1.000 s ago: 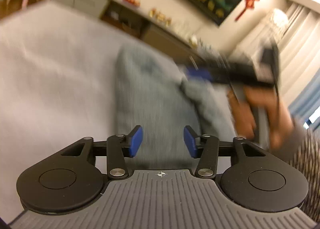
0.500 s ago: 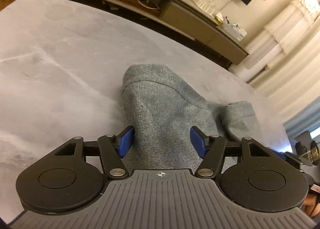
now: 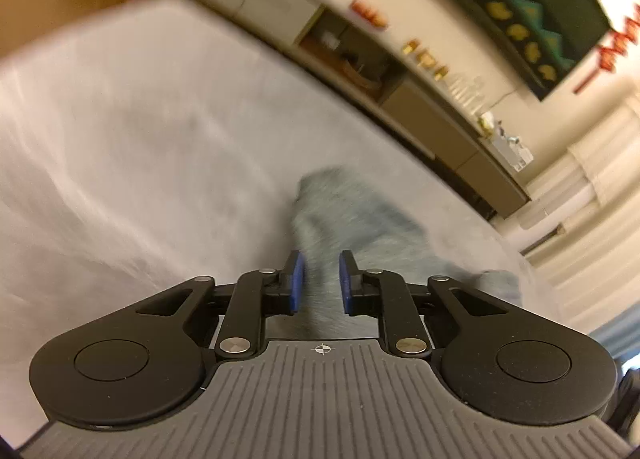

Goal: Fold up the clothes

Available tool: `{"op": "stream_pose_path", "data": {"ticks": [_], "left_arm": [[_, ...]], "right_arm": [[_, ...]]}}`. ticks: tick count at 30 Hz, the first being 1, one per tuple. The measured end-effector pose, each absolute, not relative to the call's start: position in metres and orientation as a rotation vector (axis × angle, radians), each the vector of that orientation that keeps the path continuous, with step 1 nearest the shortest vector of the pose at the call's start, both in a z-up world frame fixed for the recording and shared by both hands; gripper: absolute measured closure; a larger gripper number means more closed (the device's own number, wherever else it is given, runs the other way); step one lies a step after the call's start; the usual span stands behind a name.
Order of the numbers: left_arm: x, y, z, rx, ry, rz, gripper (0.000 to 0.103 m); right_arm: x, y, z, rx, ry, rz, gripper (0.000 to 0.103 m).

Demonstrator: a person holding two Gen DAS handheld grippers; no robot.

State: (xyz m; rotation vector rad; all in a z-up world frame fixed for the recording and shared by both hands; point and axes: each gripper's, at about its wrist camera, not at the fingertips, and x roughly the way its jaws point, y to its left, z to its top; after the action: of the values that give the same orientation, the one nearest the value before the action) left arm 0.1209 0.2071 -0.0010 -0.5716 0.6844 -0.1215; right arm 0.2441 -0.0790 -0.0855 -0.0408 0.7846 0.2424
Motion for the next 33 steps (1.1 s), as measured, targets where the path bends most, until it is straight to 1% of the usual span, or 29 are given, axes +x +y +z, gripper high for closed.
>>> {"op": "stream_pose_path", "data": {"ticks": [2, 3, 7, 8, 10, 11, 13, 14, 17, 19, 20, 21, 24, 25, 26, 27, 28, 29, 30, 31, 32, 33], "left_arm": [[0.096, 0.192, 0.018, -0.507, 0.643, -0.203, 0.086], [0.082, 0.179, 0.024, -0.468, 0.638, -0.262, 0.085], [0.049, 0.117, -0.012, -0.362, 0.801, -0.401, 0.085], [0.049, 0.11, -0.026, -0.364, 0.829, -0.388, 0.085], [0.047, 0.097, -0.052, -0.369, 0.885, -0.362, 0.097], [0.046, 0.096, -0.062, -0.393, 0.896, -0.351, 0.103], [0.045, 0.104, -0.063, -0.453, 0.888, -0.352, 0.103], [0.045, 0.105, -0.059, -0.456, 0.881, -0.357, 0.101], [0.043, 0.102, -0.035, -0.396, 0.827, -0.377, 0.091], [0.042, 0.099, -0.019, -0.356, 0.791, -0.389, 0.089], [0.041, 0.098, -0.01, -0.336, 0.773, -0.395, 0.082], [0.041, 0.097, -0.002, -0.316, 0.755, -0.401, 0.079], [0.039, 0.093, 0.022, -0.257, 0.7, -0.419, 0.077], [0.045, 0.092, 0.022, -0.249, 0.705, -0.413, 0.077], [0.059, 0.092, 0.01, -0.257, 0.75, -0.391, 0.078], [0.072, 0.091, -0.006, -0.261, 0.809, -0.366, 0.079], [0.081, 0.09, -0.021, -0.263, 0.857, -0.346, 0.084], [0.086, 0.091, -0.032, -0.267, 0.883, -0.339, 0.091], [0.09, 0.09, -0.037, -0.271, 0.9, -0.331, 0.09], [0.092, 0.087, -0.032, -0.275, 0.903, -0.321, 0.088], [0.094, 0.084, -0.025, -0.278, 0.895, -0.317, 0.076], [0.093, 0.08, -0.015, -0.278, 0.869, -0.318, 0.063]], "right_arm": [[0.233, -0.079, -0.069, -0.007, 0.726, 0.228, 0.054], [0.228, -0.076, -0.06, 0.003, 0.694, 0.246, 0.053], [0.201, -0.045, -0.039, 0.068, 0.61, 0.436, 0.054], [0.195, -0.032, -0.04, 0.08, 0.615, 0.505, 0.058], [0.184, -0.008, -0.046, 0.087, 0.635, 0.619, 0.067], [0.182, 0.001, -0.052, 0.075, 0.65, 0.636, 0.068], [0.185, 0.01, -0.068, 0.064, 0.697, 0.638, 0.07], [0.188, 0.012, -0.078, 0.066, 0.731, 0.637, 0.07], [0.209, 0.005, -0.108, 0.146, 0.9, 0.643, 0.07], [0.213, -0.002, -0.113, 0.187, 0.914, 0.645, 0.072], [0.214, -0.004, -0.11, 0.185, 0.922, 0.631, 0.071], [0.212, -0.007, -0.102, 0.182, 0.891, 0.623, 0.071], [0.206, -0.024, -0.079, 0.171, 0.802, 0.58, 0.071], [0.205, -0.031, -0.071, 0.167, 0.773, 0.562, 0.068], [0.204, -0.039, -0.064, 0.163, 0.744, 0.544, 0.055], [0.205, -0.055, -0.06, 0.167, 0.718, 0.48, 0.048], [0.204, -0.069, -0.061, 0.156, 0.697, 0.406, 0.034], [0.206, -0.087, -0.064, 0.122, 0.677, 0.294, 0.028], [0.21, -0.099, -0.07, 0.099, 0.692, 0.23, 0.027], [0.213, -0.111, -0.076, 0.077, 0.708, 0.166, 0.027], [0.217, -0.122, -0.082, 0.055, 0.722, 0.103, 0.026], [0.219, -0.131, -0.089, 0.069, 0.754, 0.086, 0.026]]}}
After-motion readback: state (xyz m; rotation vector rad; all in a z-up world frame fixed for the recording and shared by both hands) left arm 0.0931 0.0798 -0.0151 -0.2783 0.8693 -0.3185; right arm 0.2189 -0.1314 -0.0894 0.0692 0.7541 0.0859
